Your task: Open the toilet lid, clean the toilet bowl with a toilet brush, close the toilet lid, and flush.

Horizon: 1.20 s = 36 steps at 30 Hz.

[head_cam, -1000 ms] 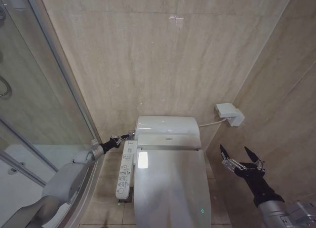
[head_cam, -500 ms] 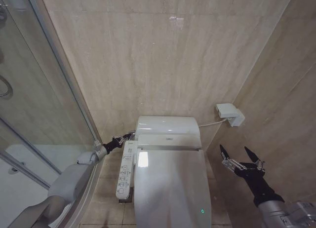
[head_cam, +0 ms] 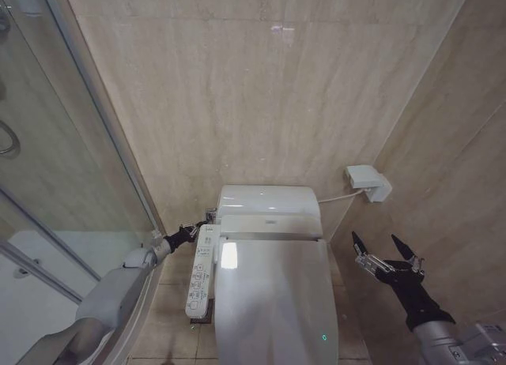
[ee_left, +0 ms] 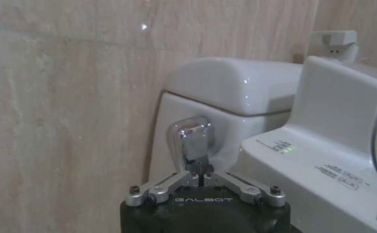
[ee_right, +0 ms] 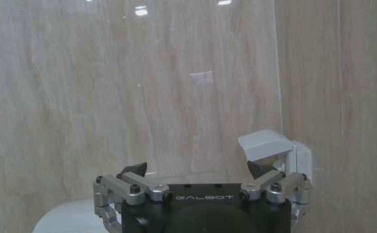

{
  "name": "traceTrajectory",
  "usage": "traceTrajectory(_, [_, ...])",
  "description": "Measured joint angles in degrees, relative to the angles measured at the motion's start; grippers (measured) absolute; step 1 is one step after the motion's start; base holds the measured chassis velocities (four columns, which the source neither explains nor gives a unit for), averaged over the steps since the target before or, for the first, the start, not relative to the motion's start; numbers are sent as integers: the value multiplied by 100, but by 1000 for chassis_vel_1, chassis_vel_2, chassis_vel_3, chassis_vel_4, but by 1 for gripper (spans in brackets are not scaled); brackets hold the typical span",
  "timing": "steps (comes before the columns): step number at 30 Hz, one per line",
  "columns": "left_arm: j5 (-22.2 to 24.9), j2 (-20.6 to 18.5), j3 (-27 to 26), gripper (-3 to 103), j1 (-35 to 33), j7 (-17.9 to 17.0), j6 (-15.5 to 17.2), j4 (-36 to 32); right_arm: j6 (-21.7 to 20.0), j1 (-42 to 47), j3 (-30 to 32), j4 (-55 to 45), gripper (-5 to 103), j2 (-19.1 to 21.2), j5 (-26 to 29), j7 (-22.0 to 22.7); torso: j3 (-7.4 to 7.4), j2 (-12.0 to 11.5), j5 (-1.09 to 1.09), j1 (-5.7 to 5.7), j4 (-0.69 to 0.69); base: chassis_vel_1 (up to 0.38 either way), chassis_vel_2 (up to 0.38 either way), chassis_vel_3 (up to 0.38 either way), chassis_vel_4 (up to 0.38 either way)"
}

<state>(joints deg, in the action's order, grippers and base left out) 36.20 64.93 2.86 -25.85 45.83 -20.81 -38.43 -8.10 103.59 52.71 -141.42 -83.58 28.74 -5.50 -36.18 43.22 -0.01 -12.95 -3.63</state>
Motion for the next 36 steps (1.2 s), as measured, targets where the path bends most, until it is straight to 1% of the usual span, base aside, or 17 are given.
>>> traceTrajectory(3, [43,-2,-5,0,20,-123,-1,27,0,0,0,0,100,0,0,0,0,0,3,0,3,0,0,0,0])
traceTrajectory(4, [68,2,-13,0,29,-183,-1,30,0,0,0,0,100,0,0,0,0,0,2,-1,-6,0,0,0,0])
traceTrajectory(5, [80,5,-14,0,29,-202,-1,30,0,0,0,0,100,0,0,1,0,0,1,-1,-7,0,0,0,0])
traceTrajectory(12, [159,-15,-47,0,-69,-287,-6,-84,0,0,0,0,100,0,0,0,0,0,0,-2,-5,0,0,0,0])
traceTrajectory(14, [140,-33,-100,0,-179,-595,-66,-295,0,0,0,0,100,0,0,0,0,0,-1,-1,-8,0,0,0,0])
traceTrajectory(15, [131,-34,-160,0,-272,-929,-161,-453,0,0,0,0,100,0,0,0,0,0,-1,-1,-9,0,0,0,0])
traceTrajectory(16, [131,-34,-160,0,-272,-929,-161,-453,0,0,0,0,100,0,0,0,0,0,-1,-1,-9,0,0,0,0])
traceTrajectory(18, [87,-26,-237,0,-391,-1511,-306,-660,0,0,0,0,100,0,0,0,1,0,-1,-1,-7,0,0,0,0])
traceTrajectory(19, [87,-26,-237,0,-391,-1511,-306,-660,0,0,0,0,100,0,0,0,1,0,-1,-1,-7,0,0,0,0])
traceTrajectory(23, [-103,2,-351,0,-543,-2715,-441,-1068,0,0,0,0,100,0,0,0,0,0,0,-1,-5,0,0,0,0])
traceTrajectory(24, [-103,2,-351,0,-543,-2715,-441,-1068,0,0,0,0,100,0,0,0,0,0,0,-1,-5,0,0,0,0])
traceTrajectory(26, [-215,-4,-401,0,-636,-3542,-363,-1419,0,0,0,0,100,0,0,0,0,0,1,-1,-5,0,0,0,0])
traceTrajectory(28, [-268,-25,-428,0,-712,-3945,-240,-1709,0,0,0,0,100,0,0,0,0,0,0,-1,-4,0,0,0,0])
traceTrajectory(30, [-302,-47,-438,0,-754,-4134,-152,-1874,0,0,0,0,100,0,0,0,0,0,0,-1,-4,0,0,0,0])
traceTrajectory(32, [-376,-121,-457,0,-875,-4548,83,-2389,0,0,0,0,100,0,0,-1,1,1,1,-1,-5,0,0,0,0])
traceTrajectory(34, [-435,-254,-492,0,-1054,-4987,487,-3051,0,0,0,0,100,0,0,0,1,1,1,-1,-4,0,0,0,0])
traceTrajectory(36, [-441,-290,-521,0,-1120,-5105,607,-3274,0,0,0,0,100,0,0,0,1,1,1,-1,-4,0,0,0,0])
